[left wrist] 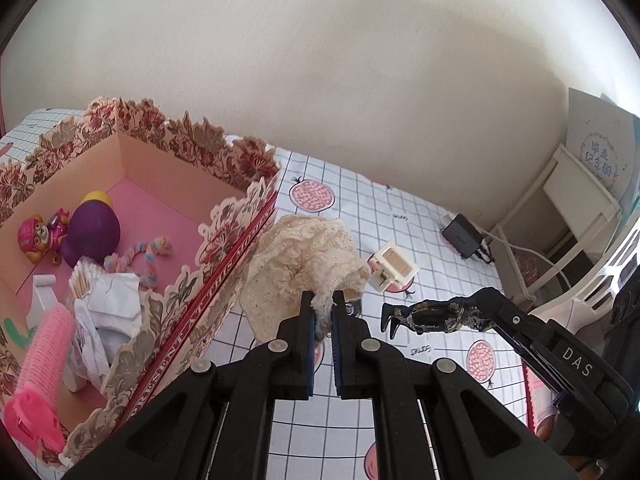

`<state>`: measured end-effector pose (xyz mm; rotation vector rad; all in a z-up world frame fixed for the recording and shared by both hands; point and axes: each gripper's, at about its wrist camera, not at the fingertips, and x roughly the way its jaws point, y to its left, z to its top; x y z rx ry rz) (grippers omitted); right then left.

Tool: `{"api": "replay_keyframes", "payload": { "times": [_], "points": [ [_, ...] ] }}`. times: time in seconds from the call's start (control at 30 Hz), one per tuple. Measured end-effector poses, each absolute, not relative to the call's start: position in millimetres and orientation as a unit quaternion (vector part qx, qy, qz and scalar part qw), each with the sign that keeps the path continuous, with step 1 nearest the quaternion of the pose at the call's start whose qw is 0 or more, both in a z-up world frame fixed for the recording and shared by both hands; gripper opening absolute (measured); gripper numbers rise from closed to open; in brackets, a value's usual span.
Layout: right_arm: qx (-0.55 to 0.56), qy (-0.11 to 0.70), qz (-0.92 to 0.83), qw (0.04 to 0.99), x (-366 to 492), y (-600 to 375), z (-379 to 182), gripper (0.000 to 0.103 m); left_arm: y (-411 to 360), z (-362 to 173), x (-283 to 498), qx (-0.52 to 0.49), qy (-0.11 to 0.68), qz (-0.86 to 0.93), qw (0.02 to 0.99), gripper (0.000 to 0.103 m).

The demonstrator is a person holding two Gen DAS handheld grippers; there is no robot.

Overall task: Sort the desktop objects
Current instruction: 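Lift the lace cloth and robot figure and carry them over the box with both tools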

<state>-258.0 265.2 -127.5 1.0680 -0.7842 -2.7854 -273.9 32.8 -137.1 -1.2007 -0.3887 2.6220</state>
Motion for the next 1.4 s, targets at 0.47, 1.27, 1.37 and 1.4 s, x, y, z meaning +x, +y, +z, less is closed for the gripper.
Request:
{"api": "replay_keyframes", "payload": {
  "times": [0.47, 1.27, 1.37, 1.4],
  "points": [
    [0.314, -0.274, -0.907, 0.058, -249.9, 251.5, -95.4, 0.029, 22.7, -97.5, -262.6, -0.368, -0.151, 0.909, 0.125, 0.007],
    [0.287, -0.249, -0.91, 0.166, -239.4, 162.9, -43.0, 0.029, -109.8, -33.7, -218.2, -0.26, -0.239, 0.935, -0.017, 0.007],
    [0.289, -0.238, -0.911, 0.175, -240.7, 146.9, -41.2, 0.029, -118.2, -38.0, -222.2, -0.266, -0.247, 0.931, -0.022, 0.007],
    [0.288, -0.235, -0.911, 0.179, -240.0, 142.5, -40.0, 0.029, -120.0, -39.8, -225.0, -0.272, -0.249, 0.929, -0.021, 0.007]
  ]
}}
